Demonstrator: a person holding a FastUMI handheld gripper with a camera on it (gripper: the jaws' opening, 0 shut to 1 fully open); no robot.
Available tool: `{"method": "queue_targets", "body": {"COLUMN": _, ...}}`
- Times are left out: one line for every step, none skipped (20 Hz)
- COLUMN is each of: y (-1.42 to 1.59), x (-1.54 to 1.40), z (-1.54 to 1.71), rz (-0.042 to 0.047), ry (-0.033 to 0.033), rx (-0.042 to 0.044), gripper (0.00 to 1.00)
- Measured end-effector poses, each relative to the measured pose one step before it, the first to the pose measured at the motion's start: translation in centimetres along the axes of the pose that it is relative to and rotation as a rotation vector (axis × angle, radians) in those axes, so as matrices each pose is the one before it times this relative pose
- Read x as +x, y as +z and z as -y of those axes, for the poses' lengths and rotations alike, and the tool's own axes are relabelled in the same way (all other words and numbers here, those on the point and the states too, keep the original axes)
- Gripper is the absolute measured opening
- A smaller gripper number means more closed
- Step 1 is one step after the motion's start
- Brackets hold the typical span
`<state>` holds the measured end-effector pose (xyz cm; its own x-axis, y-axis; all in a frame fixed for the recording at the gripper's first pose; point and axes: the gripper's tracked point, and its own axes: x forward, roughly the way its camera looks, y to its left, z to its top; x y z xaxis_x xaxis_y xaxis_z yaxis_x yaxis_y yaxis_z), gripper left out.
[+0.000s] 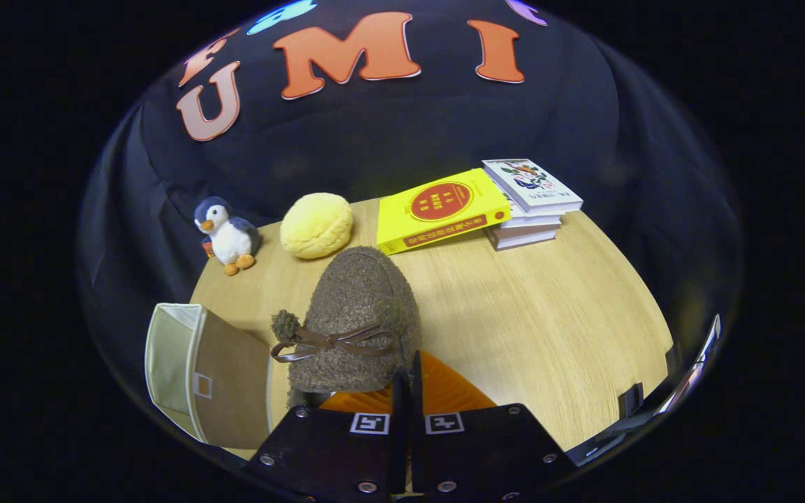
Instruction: Open the storage box then place both shoes into the box .Put the left shoe in first, then the right shoe, with the right side of both shoes facing outward in a uniform manner.
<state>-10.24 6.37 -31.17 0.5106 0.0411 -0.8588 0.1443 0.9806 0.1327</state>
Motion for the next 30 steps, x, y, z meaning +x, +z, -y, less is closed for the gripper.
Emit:
{"method": "queue_targets", "body": {"y": 0.231, "x": -0.372, "z": -1.562, "rz": -0.00035, "ry": 0.01439, "rx": -0.00882, "gripper": 0.04}}
{"method": "queue_targets", "body": {"y": 0.108, "x": -0.218, "z": -1.552, "rz": -0.00399, "ry": 0.01569, "rx": -0.01324, "gripper": 0.04}}
{"method": "queue_targets", "body": {"y": -0.043, "x": -0.229, "z": -1.519, "rz": -0.00857, "ry": 0.01361, "rx": -0.00865, "gripper": 0.04}}
{"method": "queue_targets", "body": {"y": -0.146, "x": -0.215, "z": -1.528, "rz": -0.00978, "ry": 0.01653, "rx": -0.00395, "gripper": 0.04}}
{"method": "queue_targets", "body": {"y": -0.049, "x": -0.266, "z": -1.621, "rz": -0.01045, "ry": 0.01801, "rx": 0.00042, "gripper": 0.04}}
{"method": "queue_targets", "body": {"y": -0.007, "x": -0.356, "z": -1.662, "rz": -0.00643, "ry": 0.02005, "rx": -0.00114, "gripper": 0.04}}
{"method": "queue_targets", "body": {"y": 0.245, "x": -0.281, "z": -1.699, "rz": 0.00485, "ry": 0.01945, "rx": -0.00863, "gripper": 0.04}}
{"method": "queue_targets", "body": {"y": 0.294, "x": -0.201, "z": -1.616, "rz": 0.01148, "ry": 0.01479, "rx": -0.02187, "gripper": 0.04}}
{"method": "queue_targets", "body": {"y": -0.007, "x": -0.062, "z": -1.299, "rz": 0.00114, "ry": 0.00845, "rx": -0.02564, "gripper": 0.04}}
{"method": "queue_targets", "body": {"y": -0.520, "x": -0.110, "z": -1.252, "rz": -0.01160, "ry": 0.01089, "rx": -0.00783, "gripper": 0.04}}
{"method": "queue_targets", "body": {"y": -0.346, "x": -0.029, "z": -1.519, "rz": -0.01732, "ry": 0.02093, "rx": 0.00632, "gripper": 0.04}}
{"method": "queue_targets", "body": {"y": -0.293, "x": -0.004, "z": -1.596, "rz": -0.02116, "ry": 0.02543, "rx": 0.00878, "gripper": 0.05}}
{"method": "queue_targets", "body": {"y": -0.265, "x": 0.070, "z": -1.461, "rz": -0.01507, "ry": 0.02099, "rx": 0.00407, "gripper": 0.05}}
{"method": "queue_targets", "body": {"y": 0.103, "x": 0.094, "z": -1.110, "rz": -0.00616, "ry": 0.01199, "rx": -0.00559, "gripper": 0.04}}
{"method": "queue_targets", "body": {"y": -0.036, "x": 0.260, "z": -0.953, "rz": -0.00479, "ry": 0.00270, "rx": -0.01337, "gripper": 0.04}}
{"method": "queue_targets", "body": {"y": -0.108, "x": 0.295, "z": -0.818, "rz": -0.00360, "ry": -0.00095, "rx": -0.01409, "gripper": 0.04}}
{"method": "queue_targets", "body": {"y": -0.226, "x": 0.391, "z": -0.691, "rz": -0.00868, "ry": -0.00598, "rx": -0.00801, "gripper": 0.04}}
{"method": "queue_targets", "body": {"y": -0.344, "x": 0.462, "z": -0.529, "rz": -0.01190, "ry": -0.00768, "rx": -0.00147, "gripper": 0.04}}
{"method": "queue_targets", "body": {"y": -0.293, "x": 0.441, "z": -0.501, "rz": -0.00978, "ry": -0.00659, "rx": 0.00160, "gripper": 0.04}}
{"method": "queue_targets", "body": {"y": -0.372, "x": 0.520, "z": -0.418, "rz": -0.01139, "ry": -0.00455, "rx": -0.00001, "gripper": 0.04}}
{"method": "queue_targets", "body": {"y": -0.432, "x": 0.469, "z": -0.395, "rz": -0.01337, "ry": -0.00446, "rx": 0.00319, "gripper": 0.04}}
{"method": "queue_targets", "body": {"y": -0.500, "x": 0.464, "z": -0.324, "rz": -0.01644, "ry": -0.00432, "rx": 0.00094, "gripper": 0.05}}
{"method": "queue_targets", "body": {"y": -0.415, "x": 0.387, "z": -0.334, "rz": -0.01297, "ry": -0.00323, "rx": -0.00167, "gripper": 0.05}}
{"method": "queue_targets", "body": {"y": -0.304, "x": 0.334, "z": -0.203, "rz": -0.00903, "ry": -0.00630, "rx": -0.00272, "gripper": 0.06}}
{"method": "queue_targets", "body": {"y": -0.335, "x": 0.176, "z": -0.163, "rz": -0.00637, "ry": -0.00695, "rx": -0.00581, "gripper": 0.07}}
{"method": "queue_targets", "body": {"y": -0.370, "x": 0.160, "z": -0.098, "rz": -0.00737, "ry": -0.00615, "rx": -0.00694, "gripper": 0.12}}
{"method": "queue_targets", "body": {"y": -0.373, "x": -0.001, "z": -0.105, "rz": -0.00985, "ry": -0.00356, "rx": -0.00080, "gripper": 0.14}}
{"method": "queue_targets", "body": {"y": -0.701, "x": 0.053, "z": -0.138, "rz": -0.02200, "ry": -0.00118, "rx": -0.00038, "gripper": 0.18}}
{"method": "queue_targets", "body": {"y": -0.437, "x": -0.130, "z": -0.172, "rz": -0.01059, "ry": 0.00310, "rx": -0.00321, "gripper": 0.19}}
{"method": "queue_targets", "body": {"y": -0.232, "x": -0.132, "z": -0.023, "rz": -0.01125, "ry": 0.00081, "rx": -0.01009, "gripper": 0.24}}
